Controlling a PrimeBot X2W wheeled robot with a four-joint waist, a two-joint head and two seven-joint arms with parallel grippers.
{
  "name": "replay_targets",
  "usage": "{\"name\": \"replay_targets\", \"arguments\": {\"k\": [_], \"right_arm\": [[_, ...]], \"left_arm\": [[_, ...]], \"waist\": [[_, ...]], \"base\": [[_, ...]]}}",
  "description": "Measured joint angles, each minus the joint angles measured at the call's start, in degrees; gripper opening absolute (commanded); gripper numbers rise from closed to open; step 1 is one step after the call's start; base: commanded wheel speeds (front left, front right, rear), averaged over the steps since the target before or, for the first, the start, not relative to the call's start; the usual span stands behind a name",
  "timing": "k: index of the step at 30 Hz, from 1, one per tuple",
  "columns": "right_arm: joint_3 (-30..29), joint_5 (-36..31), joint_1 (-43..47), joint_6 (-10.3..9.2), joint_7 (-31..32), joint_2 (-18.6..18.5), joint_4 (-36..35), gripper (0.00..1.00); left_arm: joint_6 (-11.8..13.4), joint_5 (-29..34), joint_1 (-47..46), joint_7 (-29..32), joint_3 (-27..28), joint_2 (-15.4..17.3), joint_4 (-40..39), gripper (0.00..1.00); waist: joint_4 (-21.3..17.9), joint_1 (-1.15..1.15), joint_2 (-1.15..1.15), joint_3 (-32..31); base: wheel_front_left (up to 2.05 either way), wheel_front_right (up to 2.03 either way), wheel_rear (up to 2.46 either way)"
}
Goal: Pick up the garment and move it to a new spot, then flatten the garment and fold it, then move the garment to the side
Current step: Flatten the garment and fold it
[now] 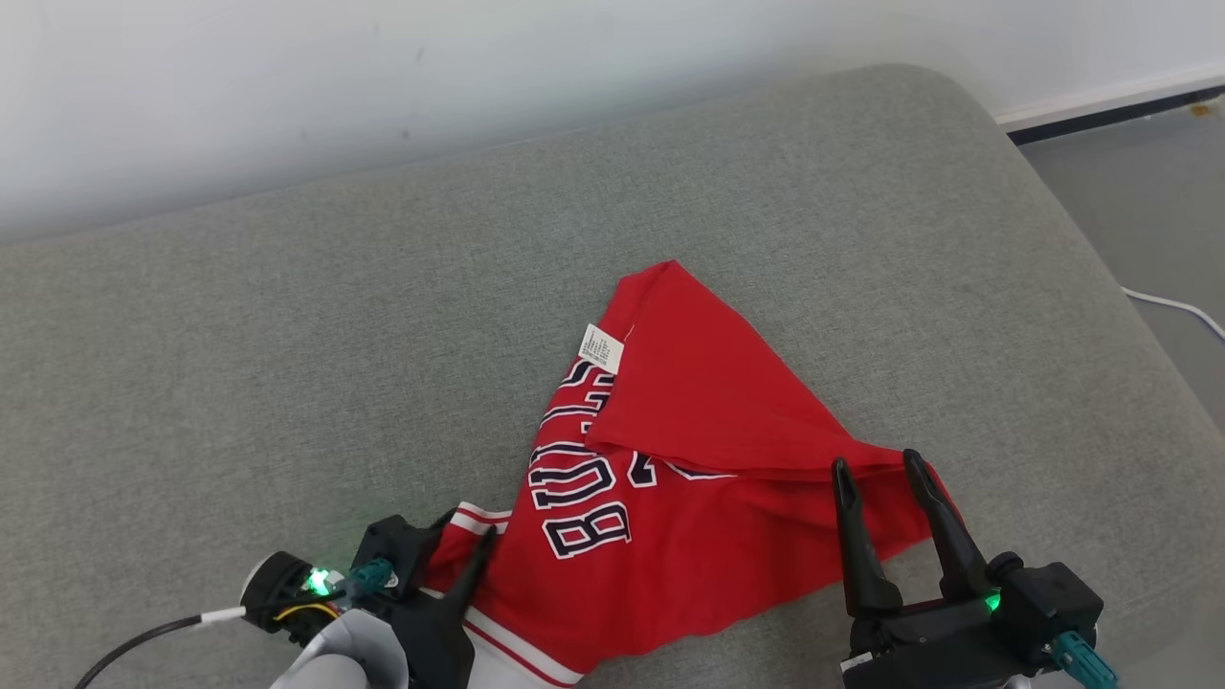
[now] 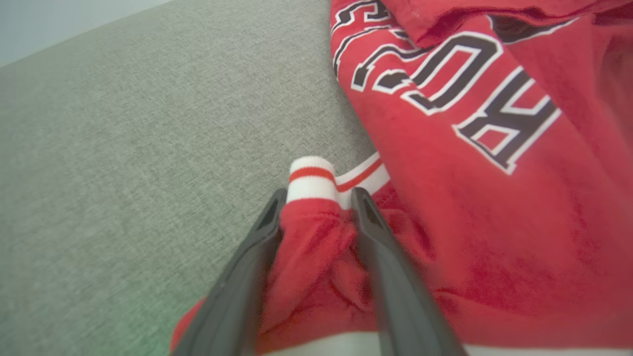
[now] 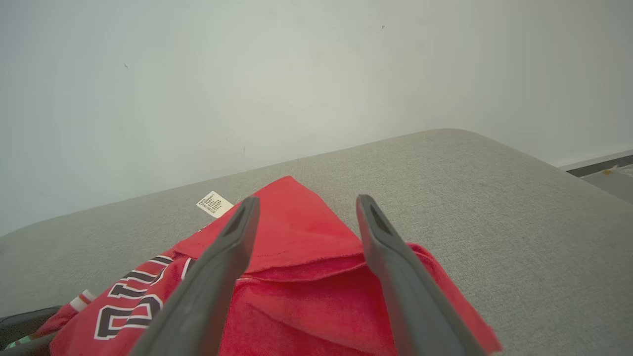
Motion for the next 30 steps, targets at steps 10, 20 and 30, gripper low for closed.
{"name": "replay_targets", "arguments": {"k": [10,20,30], "right_arm": [[-1.3,-0.6,1.4,0.00,0.0,0.0,-0.5,1.00],[-2.0,-1.5,1.4,0.00,0.0,0.0,-0.3,1.00],[-2.0,-1.8,1.8,0.00,0.0,0.0,0.3,1.00]], "left_arm": [[4.3,-3.8,-1.5,-8.5,7.4,2.0,-0.1,0.00],[8.3,-7.7,5.0,-9.9,15.8,5.5,-1.9,0.00],[9.6,-5.7,8.7,-10.1,20.1,3.4,-9.2,1.00]], "waist": [[3.4,0.00,0.00,-1.4],[8.1,-0.01,0.00,-3.3],[9.6,-0.01,0.00,-4.1]], "base": [[0.00,0.00,0.00],[0.00,0.00,0.00],[0.00,0.00,0.00]]}}
